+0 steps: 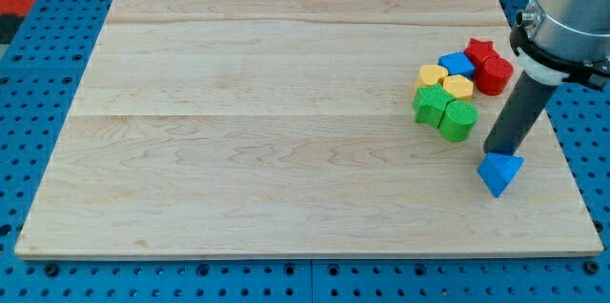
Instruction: Point at the green circle
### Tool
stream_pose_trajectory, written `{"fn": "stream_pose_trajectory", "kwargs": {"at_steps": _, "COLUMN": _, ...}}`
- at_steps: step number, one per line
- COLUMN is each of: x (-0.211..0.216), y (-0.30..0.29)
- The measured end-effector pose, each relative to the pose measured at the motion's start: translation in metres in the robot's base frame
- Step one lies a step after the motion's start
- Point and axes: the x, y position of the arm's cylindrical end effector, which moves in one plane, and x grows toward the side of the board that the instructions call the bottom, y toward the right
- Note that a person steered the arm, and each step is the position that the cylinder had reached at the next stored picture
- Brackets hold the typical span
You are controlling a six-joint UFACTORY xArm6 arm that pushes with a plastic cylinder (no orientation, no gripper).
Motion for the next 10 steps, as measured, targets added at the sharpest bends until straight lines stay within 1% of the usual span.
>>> {"fn": "stream_pose_trajectory", "kwargs": {"at_steps": 3, "x": 0.021, "y": 0.0}}
{"fn": "stream_pose_trajectory", "kwargs": {"at_steps": 4, "x": 0.018, "y": 0.002}}
{"fn": "stream_pose_trajectory", "kwargs": {"at_steps": 8, "x": -0.047, "y": 0.006}}
{"fn": "stream_pose_trajectory", "kwargs": {"at_steps": 9, "x": -0.061, "y": 0.005}}
{"fn": "stream_pose_trajectory", "kwargs": {"at_steps": 10, "x": -0.064, "y": -0.004}}
